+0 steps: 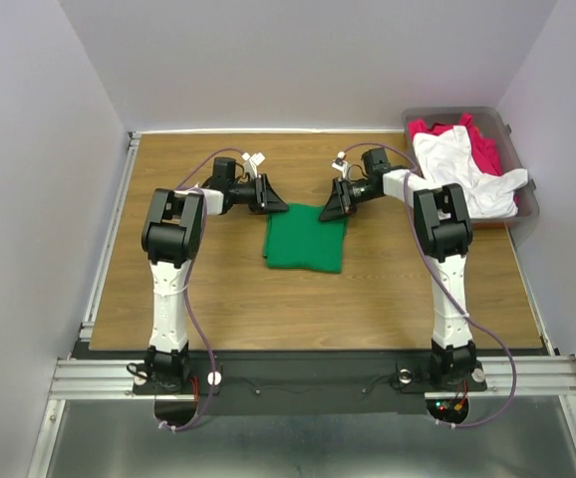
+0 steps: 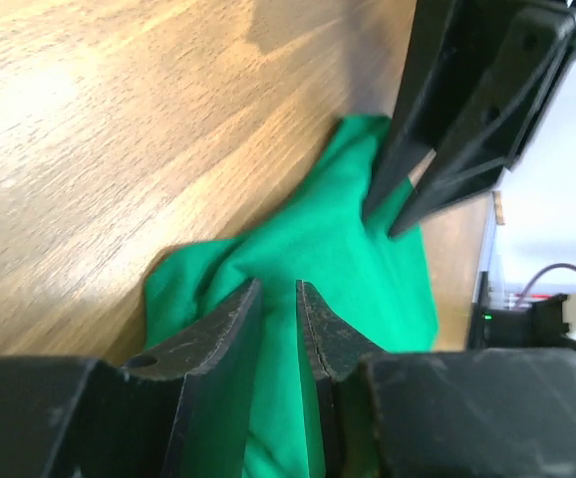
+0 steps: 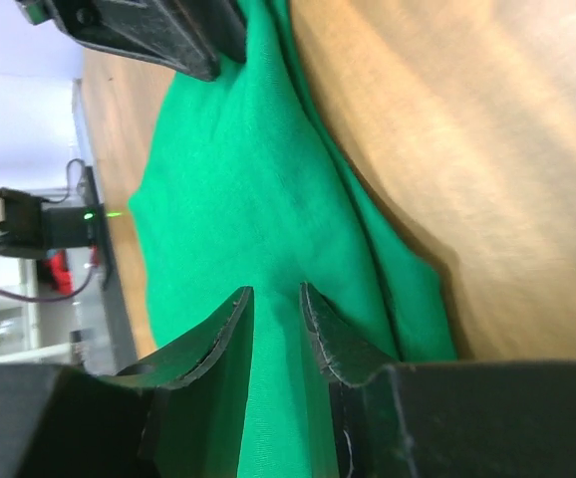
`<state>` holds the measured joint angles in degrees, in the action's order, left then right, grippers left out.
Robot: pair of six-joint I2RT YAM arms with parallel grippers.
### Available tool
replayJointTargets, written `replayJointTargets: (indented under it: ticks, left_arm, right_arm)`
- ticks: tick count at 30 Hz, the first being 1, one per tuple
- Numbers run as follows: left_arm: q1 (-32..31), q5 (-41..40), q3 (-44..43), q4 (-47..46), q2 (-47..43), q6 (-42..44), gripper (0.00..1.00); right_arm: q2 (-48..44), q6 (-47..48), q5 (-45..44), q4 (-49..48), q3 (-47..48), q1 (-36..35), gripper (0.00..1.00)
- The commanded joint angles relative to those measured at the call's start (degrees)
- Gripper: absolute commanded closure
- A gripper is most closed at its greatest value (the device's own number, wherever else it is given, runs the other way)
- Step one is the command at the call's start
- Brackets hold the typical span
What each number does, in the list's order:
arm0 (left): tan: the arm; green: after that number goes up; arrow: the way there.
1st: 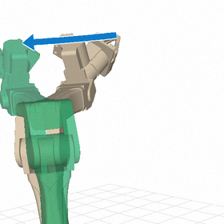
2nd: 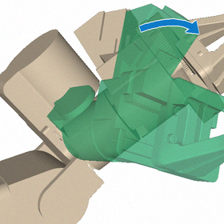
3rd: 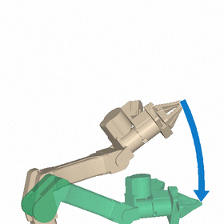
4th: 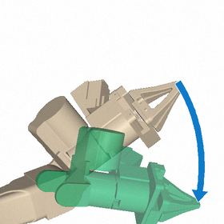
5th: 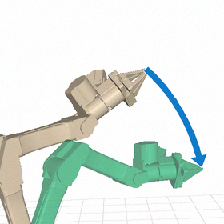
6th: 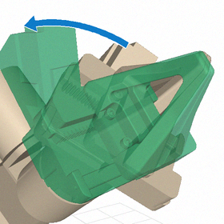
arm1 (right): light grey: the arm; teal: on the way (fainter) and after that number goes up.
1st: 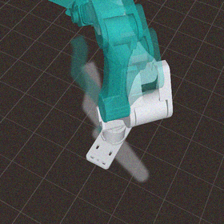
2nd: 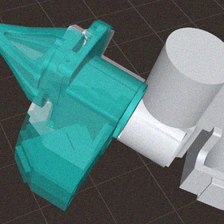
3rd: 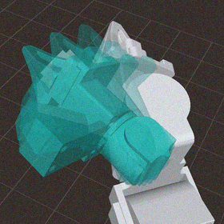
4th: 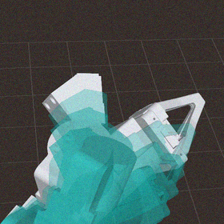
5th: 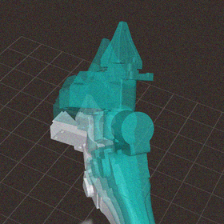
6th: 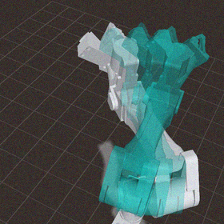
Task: Fold and stack the t-shirts
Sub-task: Fold the tshirt
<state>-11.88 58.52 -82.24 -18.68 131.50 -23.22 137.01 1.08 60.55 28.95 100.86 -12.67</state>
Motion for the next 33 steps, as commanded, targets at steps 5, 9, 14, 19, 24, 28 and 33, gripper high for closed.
replayJointTargets:
  ticks: [5, 9, 14, 19, 24, 28, 33]
  left_arm:
    - [4.84, -7.98, -7.57, 4.43, -2.82, 3.08, 0.66]
    - [5.29, -15.88, -12.41, 14.61, -10.55, 14.59, 0.56]
    - [-1.64, -31.6, -8.13, 22.62, -25.92, 28.35, 0.27]
    - [-12.63, -45.77, -3.37, 28.15, -34.81, 34.38, 0.02]
    - [-16.95, -43.59, -2.14, 31.68, -34.83, 20.73, 0.02]
    - [-20.27, -48.04, 1.81, 28.09, -34.56, 19.78, 0.01]
    - [-27.84, -63.33, 1.37, 29.14, -29.39, 24.54, 0.01]
  right_arm:
    - [-0.68, -0.8, -0.89, -0.47, 3.38, 1.06, 0.59]
    - [-9.11, -3.89, -0.08, -0.65, 2.15, 1.06, 0.43]
    - [-22.28, -5.12, -7.72, -0.47, -1.27, 1.77, 0.15]
    - [-30.91, -5.3, -13.7, -0.04, -6.98, 4.83, 0.06]
    - [-37.86, -4.86, -18.8, 0.84, -14.35, 8.53, 0.0]
    - [-42.69, -4.77, -23.72, 1.37, -18.67, 10.03, 0.0]
    - [-44.81, -3.72, -26.98, 2.34, -22.8, 10.03, 0.0]
